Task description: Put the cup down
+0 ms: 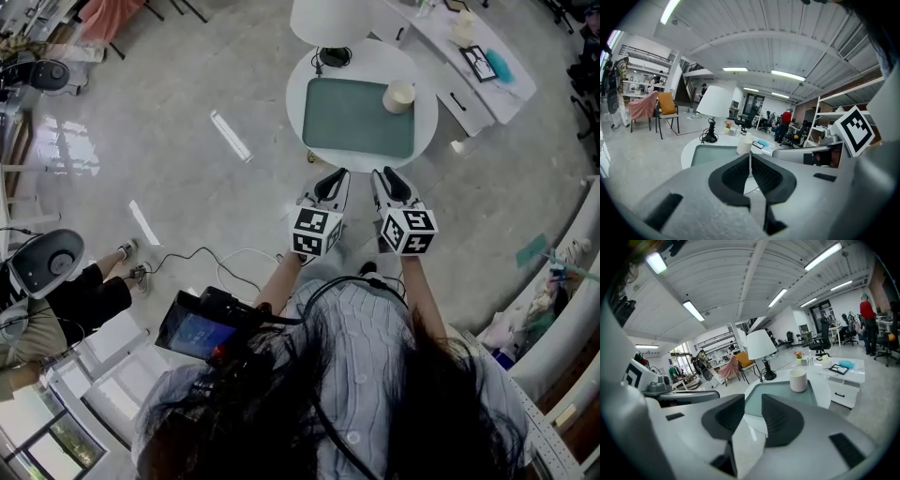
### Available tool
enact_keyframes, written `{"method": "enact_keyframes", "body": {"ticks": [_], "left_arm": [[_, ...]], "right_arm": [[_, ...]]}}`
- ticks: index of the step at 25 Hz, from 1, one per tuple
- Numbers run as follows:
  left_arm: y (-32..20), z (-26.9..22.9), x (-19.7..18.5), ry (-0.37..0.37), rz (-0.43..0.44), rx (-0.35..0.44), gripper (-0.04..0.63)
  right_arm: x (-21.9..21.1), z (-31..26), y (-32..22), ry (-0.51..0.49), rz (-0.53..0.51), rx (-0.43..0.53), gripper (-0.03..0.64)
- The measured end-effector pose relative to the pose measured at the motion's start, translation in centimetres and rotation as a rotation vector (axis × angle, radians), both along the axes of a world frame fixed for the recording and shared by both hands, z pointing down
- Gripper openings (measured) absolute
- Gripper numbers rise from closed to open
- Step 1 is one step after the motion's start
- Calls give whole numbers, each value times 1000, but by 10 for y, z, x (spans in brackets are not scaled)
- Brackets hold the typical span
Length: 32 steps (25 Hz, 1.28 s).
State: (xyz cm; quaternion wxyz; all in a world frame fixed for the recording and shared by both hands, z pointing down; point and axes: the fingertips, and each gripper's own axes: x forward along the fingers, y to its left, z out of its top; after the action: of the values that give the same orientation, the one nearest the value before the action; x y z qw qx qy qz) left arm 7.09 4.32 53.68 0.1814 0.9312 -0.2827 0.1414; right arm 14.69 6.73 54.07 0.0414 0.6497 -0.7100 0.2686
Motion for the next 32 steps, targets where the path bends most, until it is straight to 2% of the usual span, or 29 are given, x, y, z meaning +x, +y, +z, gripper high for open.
{"method": "enact_keyframes", "body": {"ticks": [13, 23, 29, 32], "left_arm": [[61, -20, 34, 7, -22, 40, 17], [129, -30, 32, -8, -55, 89, 17], [145, -30, 35, -12, -53, 91, 17], [173, -34, 34, -4, -64, 110, 17]], "right_arm": [[30, -12, 65, -49, -17, 52, 84], [26, -21, 130, -69, -63, 96, 80], [25, -23, 142, -63, -88, 90, 77], [22, -27, 171, -57, -104, 110, 77]]}}
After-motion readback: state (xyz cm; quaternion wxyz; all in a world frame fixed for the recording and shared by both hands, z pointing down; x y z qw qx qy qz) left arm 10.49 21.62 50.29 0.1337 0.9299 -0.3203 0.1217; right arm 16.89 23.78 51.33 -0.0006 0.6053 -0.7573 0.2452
